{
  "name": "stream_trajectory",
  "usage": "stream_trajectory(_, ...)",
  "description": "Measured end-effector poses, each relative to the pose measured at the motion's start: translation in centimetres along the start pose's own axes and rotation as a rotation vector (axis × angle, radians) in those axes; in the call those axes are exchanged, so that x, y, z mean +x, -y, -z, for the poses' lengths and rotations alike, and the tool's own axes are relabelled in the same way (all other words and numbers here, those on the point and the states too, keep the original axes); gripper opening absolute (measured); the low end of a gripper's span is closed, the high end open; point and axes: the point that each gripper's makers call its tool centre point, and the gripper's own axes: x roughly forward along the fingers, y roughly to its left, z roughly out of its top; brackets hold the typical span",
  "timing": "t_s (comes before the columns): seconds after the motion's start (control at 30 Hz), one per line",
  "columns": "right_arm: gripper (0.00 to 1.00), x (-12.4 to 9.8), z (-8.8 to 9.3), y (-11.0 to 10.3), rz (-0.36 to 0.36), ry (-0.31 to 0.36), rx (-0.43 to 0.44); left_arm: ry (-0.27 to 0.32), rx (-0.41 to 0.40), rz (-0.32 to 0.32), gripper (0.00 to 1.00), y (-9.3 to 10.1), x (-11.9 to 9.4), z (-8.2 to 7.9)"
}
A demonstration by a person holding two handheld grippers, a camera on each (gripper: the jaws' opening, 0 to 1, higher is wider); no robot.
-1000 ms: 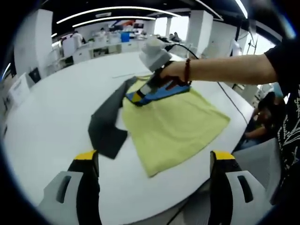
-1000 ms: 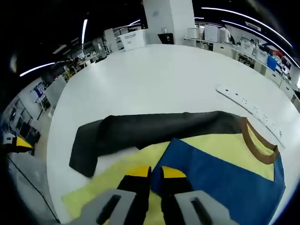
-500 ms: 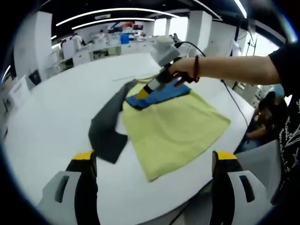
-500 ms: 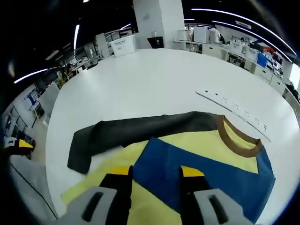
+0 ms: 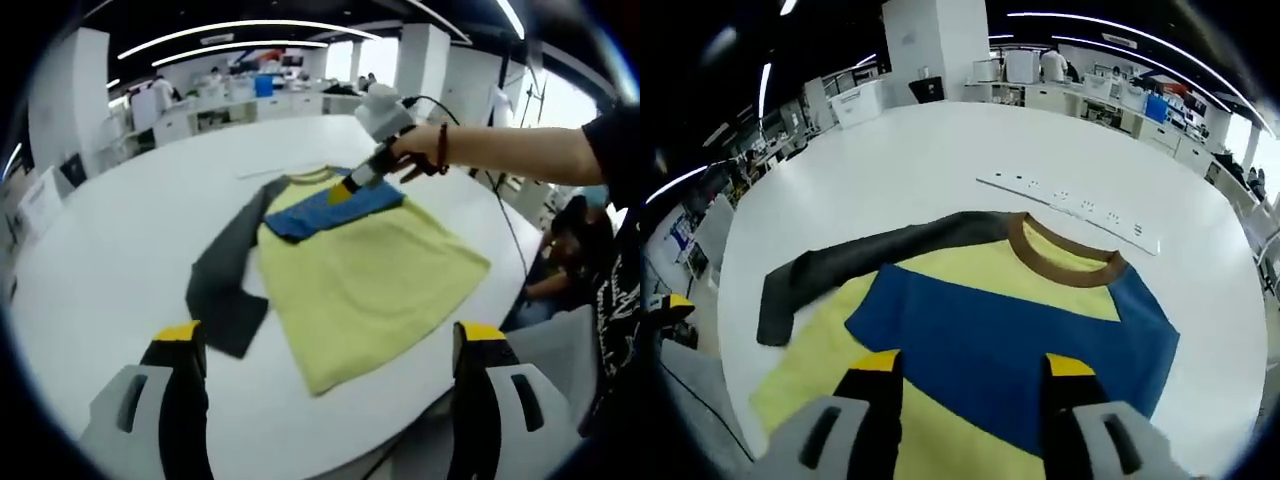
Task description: Fold the garment on the visible template until the final outline fits inside the template.
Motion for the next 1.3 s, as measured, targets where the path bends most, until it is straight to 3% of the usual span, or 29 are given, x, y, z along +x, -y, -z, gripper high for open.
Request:
stream_trajectory(0.5, 0.51, -2.5, 3.0, 5.9, 0.083, -0.026, 0.089, 0.014, 0.012, 0.021, 1.00, 0.7, 0.6, -1.2)
stream_trajectory(0.9, 0.49, -3.7, 5.5, 9.1, 0.141, -0.048, 0.141, -0.002, 0.019, 0.026, 1.00, 0.7, 0.7, -0.9)
stream_trajectory(1.3, 0.30, -3.9, 7.6, 10.9, 0.165, -0.082, 0.200, -0.002, 0.017, 0.037, 1.00, 1.1, 0.8, -0.6)
